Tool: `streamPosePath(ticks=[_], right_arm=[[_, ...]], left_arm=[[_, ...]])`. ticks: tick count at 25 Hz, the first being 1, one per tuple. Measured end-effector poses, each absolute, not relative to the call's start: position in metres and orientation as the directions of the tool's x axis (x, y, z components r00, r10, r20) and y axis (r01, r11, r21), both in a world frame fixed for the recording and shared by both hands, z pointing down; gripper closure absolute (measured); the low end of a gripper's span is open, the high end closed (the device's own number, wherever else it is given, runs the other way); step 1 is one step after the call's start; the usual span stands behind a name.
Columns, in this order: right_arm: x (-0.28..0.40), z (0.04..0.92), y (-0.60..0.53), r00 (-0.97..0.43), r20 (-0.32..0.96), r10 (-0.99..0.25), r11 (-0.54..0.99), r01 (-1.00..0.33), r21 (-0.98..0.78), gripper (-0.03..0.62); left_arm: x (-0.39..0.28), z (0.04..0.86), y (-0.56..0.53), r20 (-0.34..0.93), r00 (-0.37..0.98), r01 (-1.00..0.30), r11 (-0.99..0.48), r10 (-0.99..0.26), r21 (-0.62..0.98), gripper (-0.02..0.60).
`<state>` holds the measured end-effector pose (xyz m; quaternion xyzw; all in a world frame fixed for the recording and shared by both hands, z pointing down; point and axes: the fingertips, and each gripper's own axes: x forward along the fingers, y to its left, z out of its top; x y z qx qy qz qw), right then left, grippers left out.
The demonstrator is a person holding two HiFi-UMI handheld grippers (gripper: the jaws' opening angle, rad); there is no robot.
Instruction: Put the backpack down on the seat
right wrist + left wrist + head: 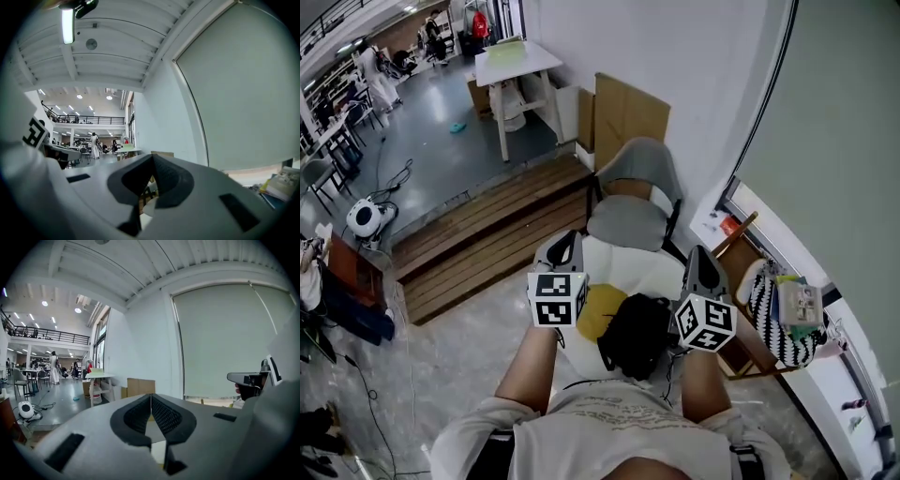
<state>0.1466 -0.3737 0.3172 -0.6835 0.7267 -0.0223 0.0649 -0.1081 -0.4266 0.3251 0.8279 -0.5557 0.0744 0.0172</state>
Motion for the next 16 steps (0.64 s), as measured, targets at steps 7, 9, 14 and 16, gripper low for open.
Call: streamPosePath(ticks=[7,9,14,16], right_arm=[[0.15,0.319,-0.374,-0.049,-0.083,-0.995,0.059,-0.992,-0.116,0.568],[0.151,0.32,-0.375,-0.051,-0.08,-0.996,0.06,-0.992,-0.113,0.568],[0.155,0.322,-0.375,-0.056,-0.074,-0.996,0.062,-0.995,-0.08,0.568],[0.156,0.322,-0.375,-0.064,-0.075,-0.995,0.069,-0.995,-0.065,0.568]], left_arm=[[-0.103,0.332,-0.428,0.16,0.372,-0.921,-0.385,-0.914,-0.06,0.557],[-0.101,0.331,-0.428,0.158,0.371,-0.921,-0.385,-0.915,-0.067,0.556],[-0.094,0.332,-0.427,0.16,0.356,-0.924,-0.372,-0.921,-0.085,0.555],[-0.091,0.331,-0.426,0.157,0.356,-0.925,-0.371,-0.921,-0.083,0.555]])
